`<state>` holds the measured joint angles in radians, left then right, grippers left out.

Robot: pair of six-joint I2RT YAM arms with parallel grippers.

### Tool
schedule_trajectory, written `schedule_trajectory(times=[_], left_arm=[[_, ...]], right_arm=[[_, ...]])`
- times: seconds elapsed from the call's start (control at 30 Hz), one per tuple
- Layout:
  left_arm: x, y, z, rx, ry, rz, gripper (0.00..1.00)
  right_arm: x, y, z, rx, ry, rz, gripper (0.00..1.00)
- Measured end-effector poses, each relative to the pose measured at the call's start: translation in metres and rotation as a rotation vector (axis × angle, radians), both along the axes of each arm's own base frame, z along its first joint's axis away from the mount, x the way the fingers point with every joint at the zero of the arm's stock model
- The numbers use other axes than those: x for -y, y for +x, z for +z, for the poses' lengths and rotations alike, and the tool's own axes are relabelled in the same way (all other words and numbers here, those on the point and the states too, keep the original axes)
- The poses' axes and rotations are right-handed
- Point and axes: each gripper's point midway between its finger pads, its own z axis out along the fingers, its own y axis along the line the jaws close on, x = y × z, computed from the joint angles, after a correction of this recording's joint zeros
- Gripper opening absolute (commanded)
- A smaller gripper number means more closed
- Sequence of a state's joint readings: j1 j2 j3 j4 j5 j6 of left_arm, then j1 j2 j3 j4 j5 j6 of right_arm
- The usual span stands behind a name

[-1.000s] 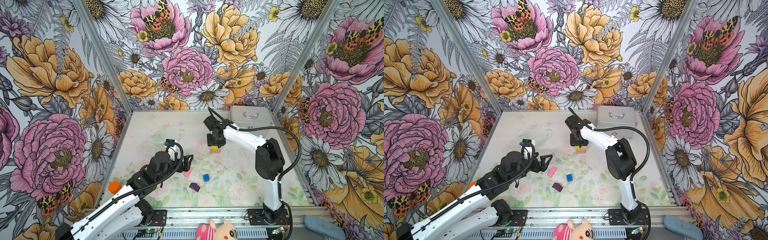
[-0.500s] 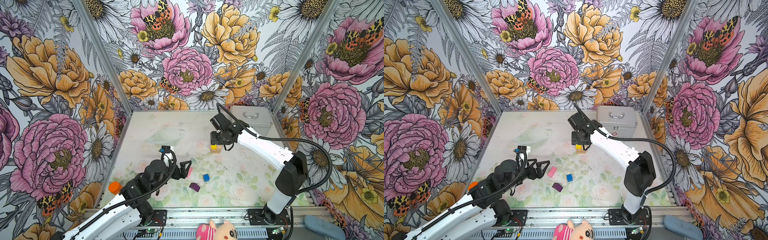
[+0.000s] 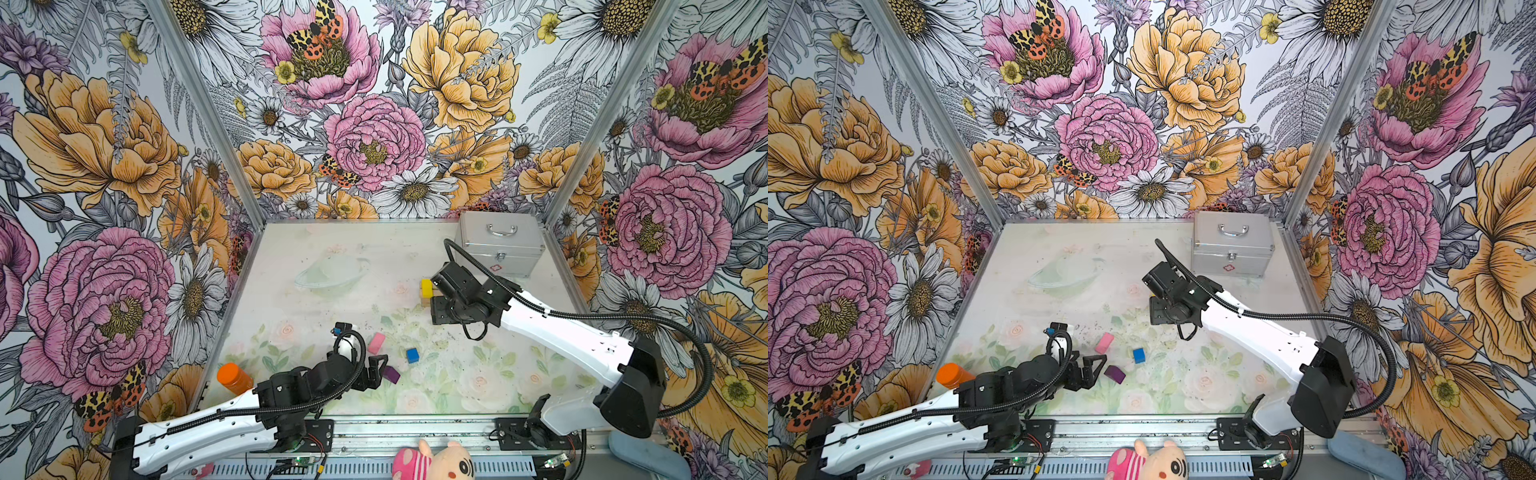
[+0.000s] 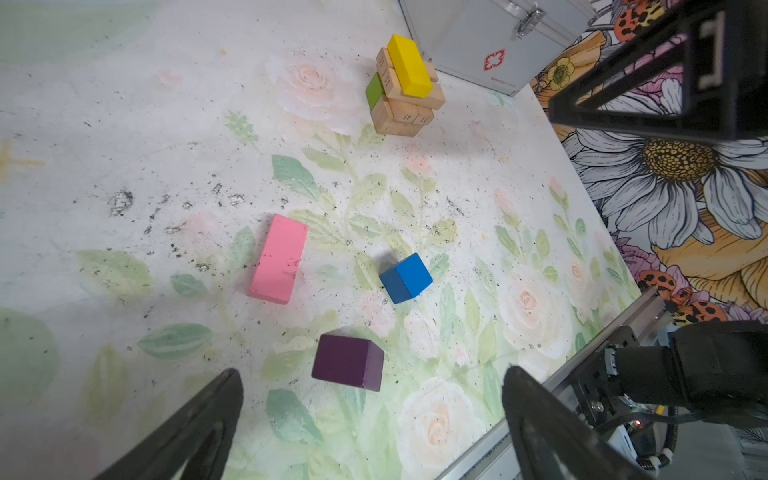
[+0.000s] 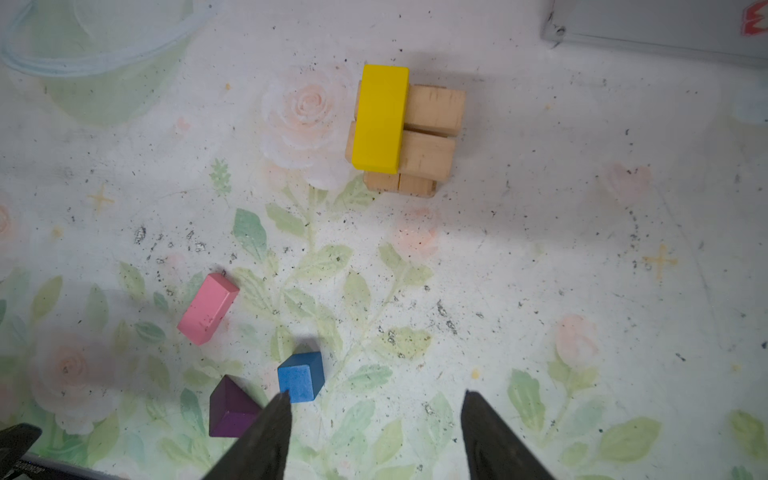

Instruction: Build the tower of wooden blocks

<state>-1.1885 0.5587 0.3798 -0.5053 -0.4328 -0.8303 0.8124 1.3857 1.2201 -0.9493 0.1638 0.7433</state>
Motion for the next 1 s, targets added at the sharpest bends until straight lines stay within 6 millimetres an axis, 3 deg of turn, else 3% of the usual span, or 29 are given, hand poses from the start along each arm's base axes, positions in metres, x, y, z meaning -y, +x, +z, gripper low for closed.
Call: schedule_trajectory(times=[0.23, 0.43, 0.73, 1.0], left_arm=[[-0.011, 0.020, -0.037, -0.075, 0.104, 0.097, 0.97], [-0.017, 0.040, -0.072, -0.195, 0.203, 0.130, 0.96], [0.024, 0.057, -0.073, -0.246, 0.214, 0.009, 0.96], [0.029, 0.064, -0.088, -0.289, 0.243, -0.010, 0.95]], right_arm=[[0.015, -0.014, 0.001, 0.023, 0.016, -0.006, 0.76], [0.020, -0.015, 0.005, 0.044, 0.028, -0.012, 0.76], [0.039, -0.003, 0.000, 0.052, 0.036, -0.057, 0.76], [0.051, -0.003, 0.003, 0.063, 0.059, -0.066, 0.76]])
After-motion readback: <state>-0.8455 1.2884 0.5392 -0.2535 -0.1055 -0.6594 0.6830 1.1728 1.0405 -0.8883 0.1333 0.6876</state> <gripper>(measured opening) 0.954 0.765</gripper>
